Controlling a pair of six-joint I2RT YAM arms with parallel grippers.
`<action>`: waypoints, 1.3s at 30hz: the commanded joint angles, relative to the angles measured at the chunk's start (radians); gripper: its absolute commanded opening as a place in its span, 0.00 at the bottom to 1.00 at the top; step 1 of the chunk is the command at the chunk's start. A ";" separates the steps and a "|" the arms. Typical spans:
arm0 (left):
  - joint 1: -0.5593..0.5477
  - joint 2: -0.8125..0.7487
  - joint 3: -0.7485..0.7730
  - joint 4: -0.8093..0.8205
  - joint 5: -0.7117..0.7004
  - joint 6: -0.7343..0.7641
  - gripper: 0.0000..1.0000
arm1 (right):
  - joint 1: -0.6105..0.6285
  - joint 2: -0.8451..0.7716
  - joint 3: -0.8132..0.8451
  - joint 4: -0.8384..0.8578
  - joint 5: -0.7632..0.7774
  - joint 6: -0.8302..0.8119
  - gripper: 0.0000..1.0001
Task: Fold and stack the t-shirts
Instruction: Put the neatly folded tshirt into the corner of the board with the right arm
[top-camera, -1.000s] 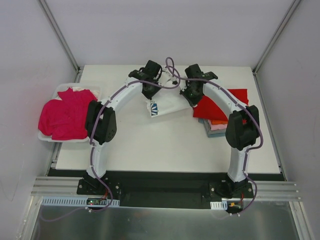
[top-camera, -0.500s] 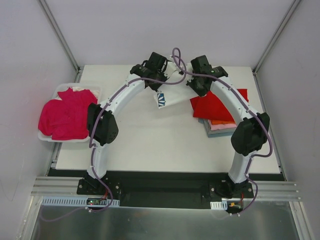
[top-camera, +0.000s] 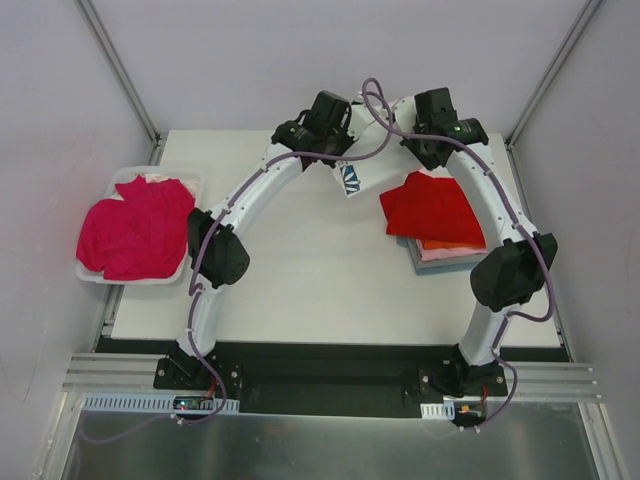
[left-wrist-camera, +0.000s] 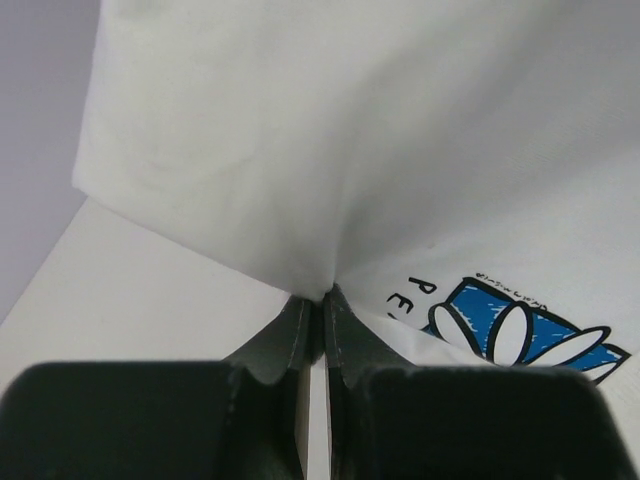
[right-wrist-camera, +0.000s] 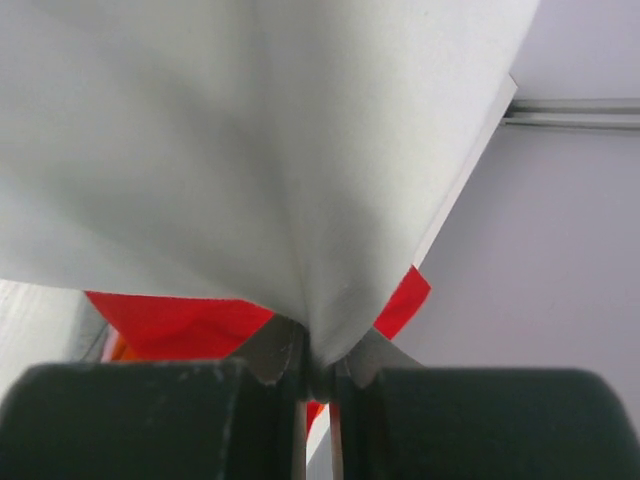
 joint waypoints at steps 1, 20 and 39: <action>-0.006 0.053 0.101 -0.008 -0.073 0.009 0.00 | -0.088 -0.092 0.041 0.004 0.114 -0.064 0.01; -0.103 0.139 0.134 0.081 -0.103 -0.010 0.00 | -0.259 -0.423 -0.351 0.039 0.099 -0.104 0.01; -0.213 0.189 0.175 0.105 -0.007 0.006 0.00 | -0.322 -0.403 -0.397 0.062 0.076 -0.096 0.01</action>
